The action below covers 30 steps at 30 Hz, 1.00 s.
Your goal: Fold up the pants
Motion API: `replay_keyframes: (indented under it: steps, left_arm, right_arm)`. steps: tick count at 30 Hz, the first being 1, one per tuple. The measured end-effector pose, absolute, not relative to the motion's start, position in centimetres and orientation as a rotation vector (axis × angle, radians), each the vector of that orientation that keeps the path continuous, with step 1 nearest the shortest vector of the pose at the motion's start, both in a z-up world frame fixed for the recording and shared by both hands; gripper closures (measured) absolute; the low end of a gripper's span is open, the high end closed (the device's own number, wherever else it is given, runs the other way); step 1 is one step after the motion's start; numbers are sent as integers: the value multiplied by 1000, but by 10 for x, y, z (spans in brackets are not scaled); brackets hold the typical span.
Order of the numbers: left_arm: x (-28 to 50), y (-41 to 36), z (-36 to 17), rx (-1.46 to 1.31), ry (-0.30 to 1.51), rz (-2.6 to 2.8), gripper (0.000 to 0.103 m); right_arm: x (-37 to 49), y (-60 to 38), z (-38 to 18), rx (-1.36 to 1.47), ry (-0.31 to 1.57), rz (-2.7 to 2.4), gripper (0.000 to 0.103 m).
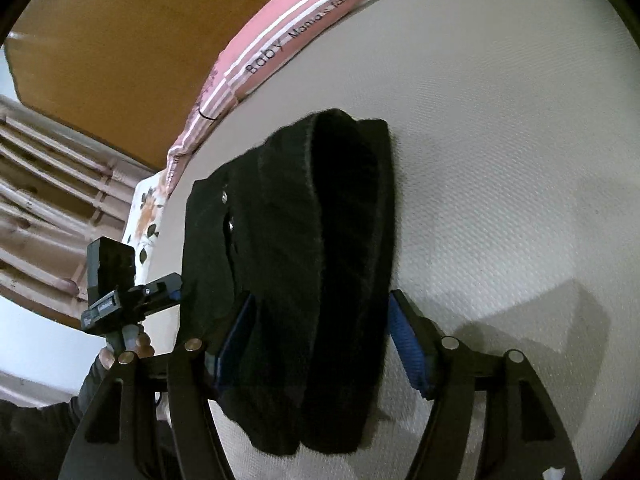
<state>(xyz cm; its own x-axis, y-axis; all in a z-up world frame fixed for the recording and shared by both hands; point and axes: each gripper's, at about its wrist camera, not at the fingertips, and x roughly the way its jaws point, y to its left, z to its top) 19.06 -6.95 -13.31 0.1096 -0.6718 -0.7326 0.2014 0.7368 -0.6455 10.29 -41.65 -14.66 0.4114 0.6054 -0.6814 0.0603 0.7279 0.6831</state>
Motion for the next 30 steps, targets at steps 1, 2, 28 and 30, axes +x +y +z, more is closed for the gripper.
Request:
replay_keyframes:
  steps: [1, 2, 28, 30]
  left_arm:
    - [189, -72, -132, -424, 1311, -679, 26]
    - [187, -73, -132, -425, 1310, -694, 27]
    - [175, -105, -116, -108, 1223, -518, 67]
    - [175, -107, -114, -75, 1218, -508, 67]
  right_arm:
    - [106, -415, -147, 701, 1113, 396, 36]
    - [108, -413, -148, 701, 1113, 409, 36]
    - [117, -393, -147, 749, 1084, 239, 66]
    - [117, -391, -144, 751, 1087, 213, 67]
